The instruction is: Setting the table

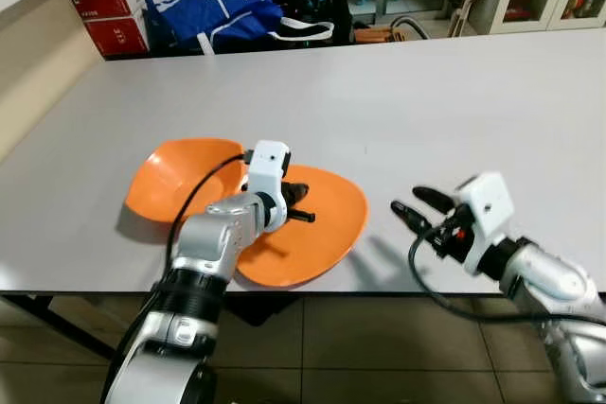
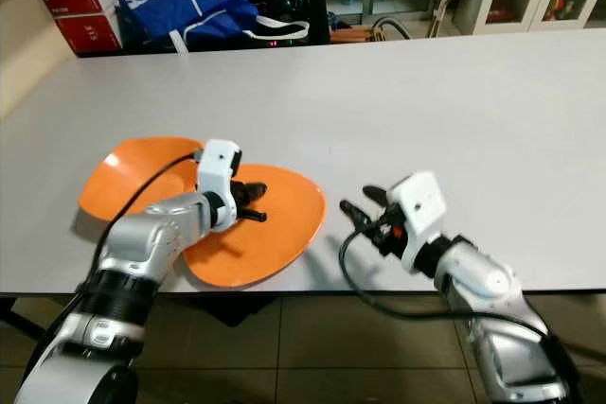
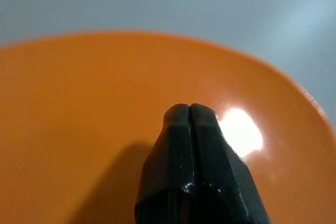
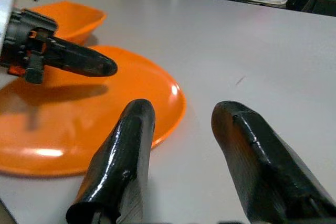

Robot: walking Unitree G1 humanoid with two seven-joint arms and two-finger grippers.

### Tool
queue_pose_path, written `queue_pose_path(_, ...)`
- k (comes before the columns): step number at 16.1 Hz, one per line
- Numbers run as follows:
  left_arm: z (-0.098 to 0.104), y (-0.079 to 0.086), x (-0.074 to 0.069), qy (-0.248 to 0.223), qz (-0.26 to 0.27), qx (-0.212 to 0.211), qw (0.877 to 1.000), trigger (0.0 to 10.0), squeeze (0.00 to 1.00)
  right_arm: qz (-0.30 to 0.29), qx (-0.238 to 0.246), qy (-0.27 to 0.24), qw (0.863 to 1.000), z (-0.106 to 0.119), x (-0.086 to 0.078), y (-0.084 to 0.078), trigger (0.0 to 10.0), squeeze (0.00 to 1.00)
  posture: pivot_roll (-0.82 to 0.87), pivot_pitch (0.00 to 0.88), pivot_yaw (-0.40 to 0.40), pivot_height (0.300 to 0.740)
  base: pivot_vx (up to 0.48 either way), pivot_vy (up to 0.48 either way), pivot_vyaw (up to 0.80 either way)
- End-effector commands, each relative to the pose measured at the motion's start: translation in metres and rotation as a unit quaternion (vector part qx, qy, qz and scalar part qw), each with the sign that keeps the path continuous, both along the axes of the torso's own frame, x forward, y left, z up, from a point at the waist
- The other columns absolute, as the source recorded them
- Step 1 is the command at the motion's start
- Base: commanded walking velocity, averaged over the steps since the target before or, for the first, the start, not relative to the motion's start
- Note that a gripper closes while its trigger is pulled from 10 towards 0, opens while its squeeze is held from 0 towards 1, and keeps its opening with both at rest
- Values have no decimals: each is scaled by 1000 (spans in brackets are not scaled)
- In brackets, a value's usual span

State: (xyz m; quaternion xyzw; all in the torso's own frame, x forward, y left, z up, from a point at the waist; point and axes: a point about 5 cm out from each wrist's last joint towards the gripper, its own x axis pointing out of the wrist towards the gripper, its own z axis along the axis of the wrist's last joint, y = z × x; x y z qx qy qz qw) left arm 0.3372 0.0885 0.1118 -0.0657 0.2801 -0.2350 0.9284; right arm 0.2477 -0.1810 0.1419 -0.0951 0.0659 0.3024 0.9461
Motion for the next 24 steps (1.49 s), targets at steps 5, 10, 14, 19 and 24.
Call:
queue_pose_path(5, -23, 8, 4, 71, 32, 4, 997, 10000, 0, 19, -43, -10, 999, -7, -8, -5, 10000, 0, -313, 41, 129, 740, 0, 0, 0)
queue_pose_path(10, -20, 12, 17, 49, 45, 6, 998, 10000, 0, 44, -48, -9, 998, -8, -9, -2, 10000, 0, -313, 33, 122, 740, 0, 0, 0)
queue_pose_path(14, -11, 24, 34, 11, 61, 41, 997, 10000, 0, 46, -47, -7, 998, -13, -14, 1, 10000, 0, -325, 33, 129, 740, 0, 0, 0)
queue_pose_path(19, -12, 24, 38, -4, 61, 65, 996, 10000, 0, 45, -45, -6, 998, -14, -16, 2, 10000, 0, -342, 39, 137, 740, 0, 0, 0)
queue_pose_path(24, 8, 20, 49, -53, 50, 49, 996, 10000, 0, 33, -38, -7, 999, -16, -19, 4, 10000, 0, -348, 42, 139, 740, 0, 0, 0)
